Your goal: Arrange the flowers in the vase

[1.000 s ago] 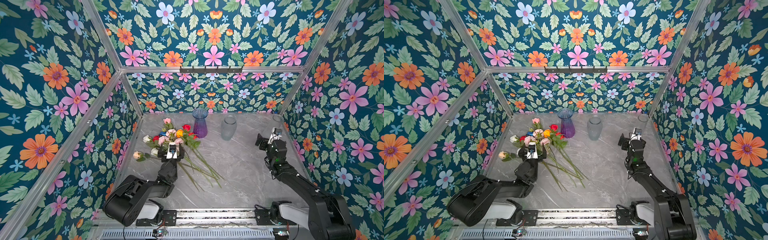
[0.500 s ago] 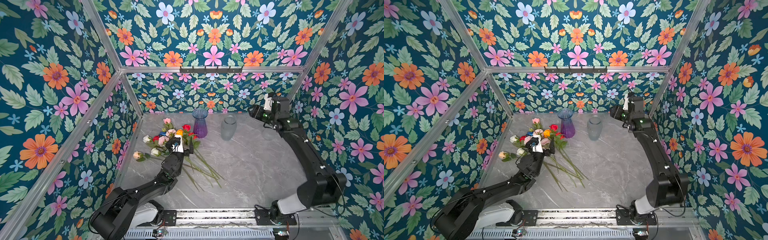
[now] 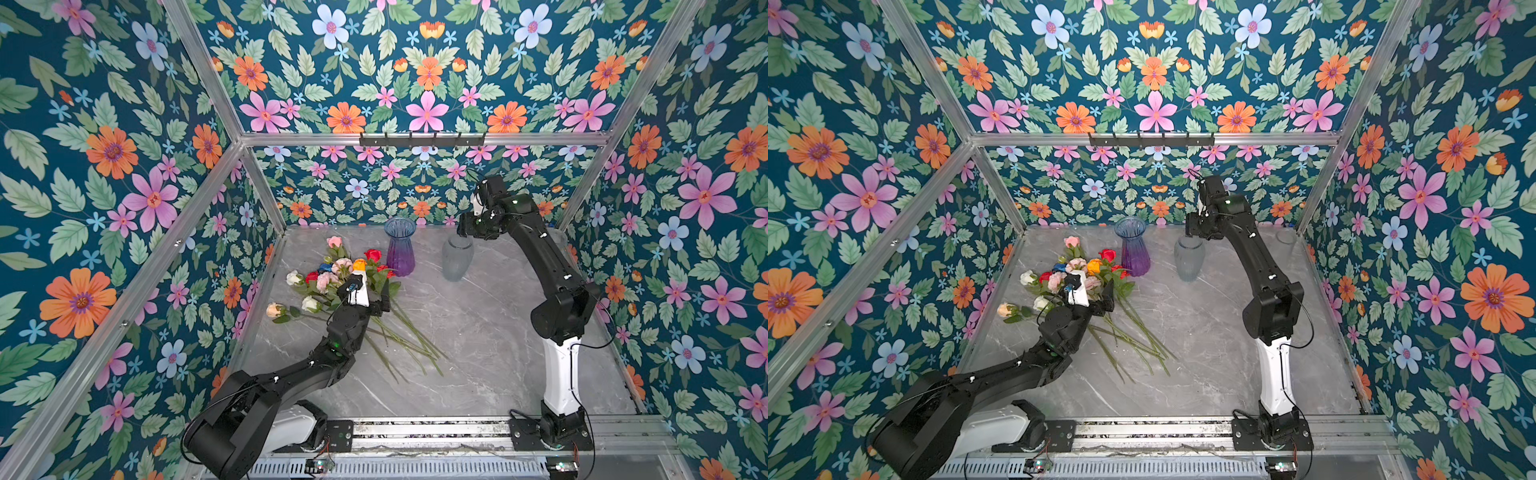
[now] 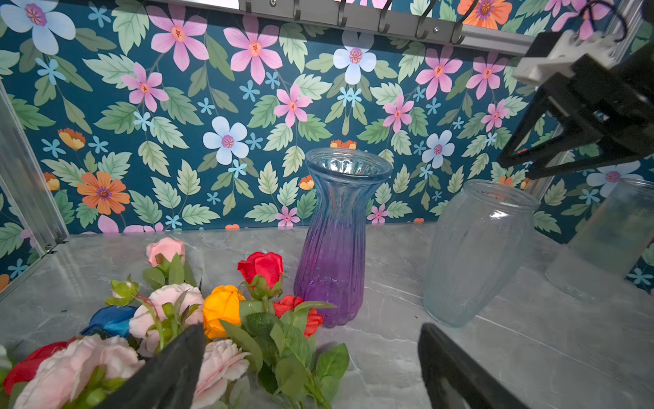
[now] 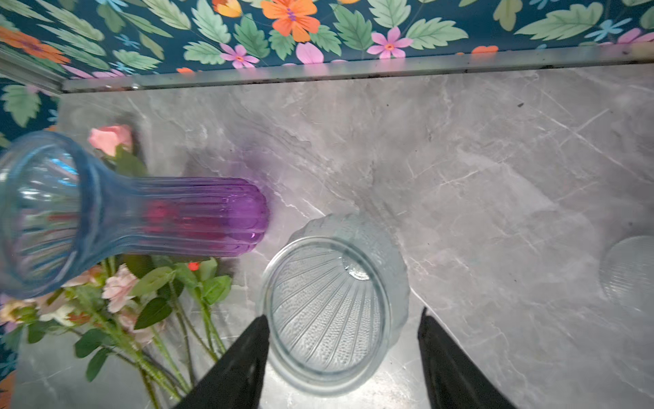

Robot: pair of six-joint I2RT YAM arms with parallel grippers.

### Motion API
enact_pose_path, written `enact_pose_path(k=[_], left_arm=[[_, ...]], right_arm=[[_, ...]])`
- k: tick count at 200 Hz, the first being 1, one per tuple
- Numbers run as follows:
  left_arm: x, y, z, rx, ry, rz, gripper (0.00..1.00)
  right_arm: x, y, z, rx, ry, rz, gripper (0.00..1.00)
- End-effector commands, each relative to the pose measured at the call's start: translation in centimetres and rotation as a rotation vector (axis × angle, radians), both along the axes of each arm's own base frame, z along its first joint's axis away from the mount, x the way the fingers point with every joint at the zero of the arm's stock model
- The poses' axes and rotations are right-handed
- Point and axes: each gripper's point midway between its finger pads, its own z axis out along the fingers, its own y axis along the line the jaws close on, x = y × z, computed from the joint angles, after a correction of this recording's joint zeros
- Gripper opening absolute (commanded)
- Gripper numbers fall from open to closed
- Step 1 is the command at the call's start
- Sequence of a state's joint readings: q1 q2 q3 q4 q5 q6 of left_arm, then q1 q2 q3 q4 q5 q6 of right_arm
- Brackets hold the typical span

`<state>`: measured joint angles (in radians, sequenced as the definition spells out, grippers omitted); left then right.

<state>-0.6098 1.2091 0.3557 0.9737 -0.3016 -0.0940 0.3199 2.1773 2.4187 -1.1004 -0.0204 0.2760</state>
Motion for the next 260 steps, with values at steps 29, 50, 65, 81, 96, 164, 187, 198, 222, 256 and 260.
enact_pose_path(k=[29, 50, 65, 81, 96, 164, 187, 198, 222, 256, 260], left_arm=[[0.0, 0.0, 0.3, 0.002, -0.007, -0.001, 0.94], [0.0, 0.1, 0.4, 0.005, -0.009, 0.005, 0.94], [0.0, 0.2, 0.5, 0.007, -0.010, 0.009, 0.94], [0.0, 0.2, 0.6, 0.008, -0.011, 0.009, 0.94], [0.0, 0.1, 0.6, 0.009, -0.010, 0.008, 0.94], [0.0, 0.0, 0.9, 0.000, -0.012, -0.005, 0.93], [-0.1, 0.0, 0.9, 0.000, -0.011, -0.007, 0.93], [-0.1, -0.1, 1.0, -0.001, -0.013, -0.008, 0.93], [-0.1, -0.1, 1.0, 0.002, -0.011, -0.009, 0.93], [0.0, -0.3, 0.9, 0.004, -0.007, -0.015, 0.93], [0.0, -0.3, 0.9, 0.004, -0.006, -0.017, 0.93]], right_arm=[[0.3, -1.9, -2.8, -0.153, 0.060, -0.045, 0.60], [0.3, -1.7, -4.6, -0.164, 0.102, -0.039, 0.53], [0.2, -1.9, -5.6, -0.180, 0.123, -0.043, 0.49], [0.2, -2.3, -6.0, -0.200, 0.128, -0.054, 0.40], [0.2, -2.9, -5.7, -0.226, 0.118, -0.068, 0.27], [-0.9, -8.2, -0.8, -0.451, 0.021, -0.103, 0.00], [-1.3, -9.6, -0.3, -0.490, 0.035, -0.086, 0.00], [-1.6, -10.2, -0.4, -0.469, 0.059, -0.081, 0.00], [-2.4, -12.0, -1.0, -0.460, 0.121, -0.099, 0.00], [-2.7, -12.8, -2.3, -0.476, 0.176, -0.094, 0.00], [-2.8, -12.8, -2.4, -0.478, 0.179, -0.092, 0.00]])
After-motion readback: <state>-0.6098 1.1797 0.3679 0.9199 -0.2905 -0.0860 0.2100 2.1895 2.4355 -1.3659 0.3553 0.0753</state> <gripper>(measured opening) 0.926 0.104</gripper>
